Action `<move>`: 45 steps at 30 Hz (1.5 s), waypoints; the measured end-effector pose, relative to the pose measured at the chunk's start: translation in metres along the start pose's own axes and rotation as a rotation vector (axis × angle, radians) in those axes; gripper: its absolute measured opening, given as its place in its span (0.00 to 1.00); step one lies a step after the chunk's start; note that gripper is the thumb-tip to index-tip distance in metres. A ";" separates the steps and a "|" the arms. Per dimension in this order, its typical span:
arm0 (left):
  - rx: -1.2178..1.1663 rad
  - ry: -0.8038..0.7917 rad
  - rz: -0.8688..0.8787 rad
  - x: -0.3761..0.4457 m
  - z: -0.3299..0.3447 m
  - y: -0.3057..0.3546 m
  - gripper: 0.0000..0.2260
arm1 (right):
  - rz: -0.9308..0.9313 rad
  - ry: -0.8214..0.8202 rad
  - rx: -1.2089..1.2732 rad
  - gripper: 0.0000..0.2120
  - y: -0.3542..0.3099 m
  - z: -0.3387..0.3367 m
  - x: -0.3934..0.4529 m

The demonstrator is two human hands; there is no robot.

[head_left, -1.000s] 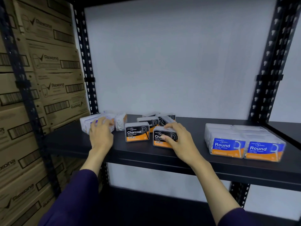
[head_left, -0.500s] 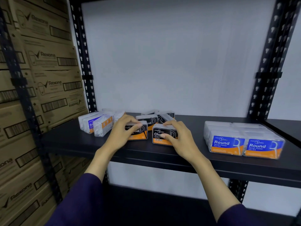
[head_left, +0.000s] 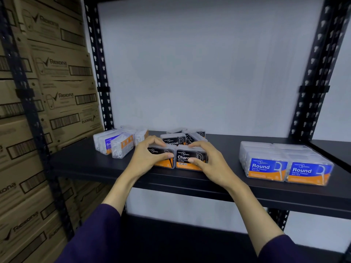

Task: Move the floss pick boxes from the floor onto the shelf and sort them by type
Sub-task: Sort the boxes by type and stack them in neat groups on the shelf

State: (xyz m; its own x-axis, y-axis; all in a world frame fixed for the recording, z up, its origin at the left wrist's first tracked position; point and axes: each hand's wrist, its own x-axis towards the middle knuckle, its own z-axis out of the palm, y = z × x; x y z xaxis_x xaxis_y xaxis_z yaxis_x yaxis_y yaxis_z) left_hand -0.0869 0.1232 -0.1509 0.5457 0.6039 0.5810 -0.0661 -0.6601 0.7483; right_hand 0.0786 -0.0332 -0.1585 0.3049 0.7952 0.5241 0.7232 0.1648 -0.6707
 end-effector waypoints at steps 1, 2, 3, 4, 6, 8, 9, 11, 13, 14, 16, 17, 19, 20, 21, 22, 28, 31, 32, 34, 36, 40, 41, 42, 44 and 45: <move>0.010 0.005 0.006 -0.001 0.000 0.000 0.13 | 0.002 0.001 0.002 0.16 0.000 0.000 0.000; 0.024 0.007 0.014 -0.001 0.000 0.000 0.13 | 0.002 -0.001 0.005 0.16 0.000 0.000 0.000; 0.039 0.007 0.019 -0.001 -0.001 0.000 0.13 | 0.006 -0.002 0.012 0.16 -0.001 0.000 0.000; 0.052 0.005 0.022 -0.001 0.000 0.001 0.13 | 0.012 -0.001 0.022 0.16 -0.001 0.000 0.000; 0.072 0.008 0.026 -0.001 0.000 0.000 0.14 | 0.019 0.003 0.039 0.15 -0.001 -0.001 -0.001; 0.076 -0.003 0.023 -0.001 -0.001 0.000 0.14 | 0.020 0.007 0.040 0.15 -0.002 -0.001 -0.001; 0.074 -0.019 0.017 -0.001 -0.002 0.000 0.15 | 0.018 0.006 0.035 0.15 -0.002 -0.001 -0.001; 0.086 -0.059 0.001 -0.001 -0.005 0.002 0.15 | 0.011 0.014 0.019 0.16 -0.004 -0.001 -0.001; 0.093 -0.061 -0.010 -0.001 -0.006 0.005 0.14 | 0.001 0.075 0.017 0.16 -0.005 0.000 -0.001; 0.070 -0.037 -0.004 0.001 -0.006 0.008 0.12 | 0.002 0.122 0.032 0.15 -0.005 0.000 0.000; 0.020 0.021 0.030 0.008 -0.008 0.014 0.05 | 0.006 0.206 0.077 0.13 -0.009 -0.002 0.002; 0.028 0.041 0.051 0.015 -0.009 0.016 0.03 | -0.003 0.234 0.073 0.11 -0.012 -0.004 0.004; 0.114 0.031 0.068 0.032 -0.012 0.020 0.02 | -0.021 0.258 0.003 0.09 -0.017 -0.012 0.015; 0.168 -0.010 0.050 0.041 -0.013 0.021 0.03 | -0.009 0.247 -0.034 0.09 -0.018 -0.016 0.023; 0.218 -0.069 0.015 0.051 -0.012 0.022 0.04 | 0.019 0.223 -0.064 0.09 -0.020 -0.021 0.032; 0.262 -0.141 -0.028 0.061 -0.011 0.022 0.05 | 0.056 0.186 -0.098 0.10 -0.021 -0.024 0.041; 0.490 -0.498 -0.199 0.097 0.004 0.016 0.16 | 0.356 -0.069 -0.179 0.21 -0.017 -0.027 0.074; 0.549 -0.494 -0.206 0.106 0.007 0.012 0.17 | 0.436 -0.036 -0.157 0.20 -0.011 -0.024 0.076; 0.555 -0.509 -0.223 0.107 0.007 0.011 0.17 | 0.456 -0.006 -0.133 0.18 -0.010 -0.023 0.075; 0.563 -0.546 -0.262 0.108 0.006 0.008 0.19 | 0.488 0.046 -0.084 0.17 -0.007 -0.024 0.074; 0.578 -0.567 -0.263 0.108 0.003 0.006 0.19 | 0.502 0.086 -0.038 0.13 -0.007 -0.026 0.072; 0.464 -0.556 -0.186 0.105 -0.014 0.006 0.13 | 0.470 0.141 0.095 0.10 -0.001 -0.029 0.070; 0.414 -0.560 -0.167 0.102 -0.020 0.008 0.13 | 0.448 0.143 0.135 0.11 0.001 -0.030 0.069; 0.369 -0.570 -0.153 0.098 -0.025 0.009 0.14 | 0.415 0.135 0.166 0.10 0.002 -0.031 0.066; 0.288 -0.591 -0.149 0.087 -0.031 0.013 0.14 | 0.361 0.100 0.224 0.09 0.004 -0.031 0.061; 0.258 -0.604 -0.154 0.082 -0.032 0.014 0.13 | 0.347 0.079 0.244 0.08 0.004 -0.030 0.057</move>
State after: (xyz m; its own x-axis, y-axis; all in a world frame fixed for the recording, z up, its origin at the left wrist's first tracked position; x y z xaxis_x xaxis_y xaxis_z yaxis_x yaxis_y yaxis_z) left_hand -0.0695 0.1773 -0.0822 0.9094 0.3930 0.1362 0.2104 -0.7172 0.6643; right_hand 0.1177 -0.0046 -0.1155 0.5576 0.7822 0.2778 0.4046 0.0362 -0.9138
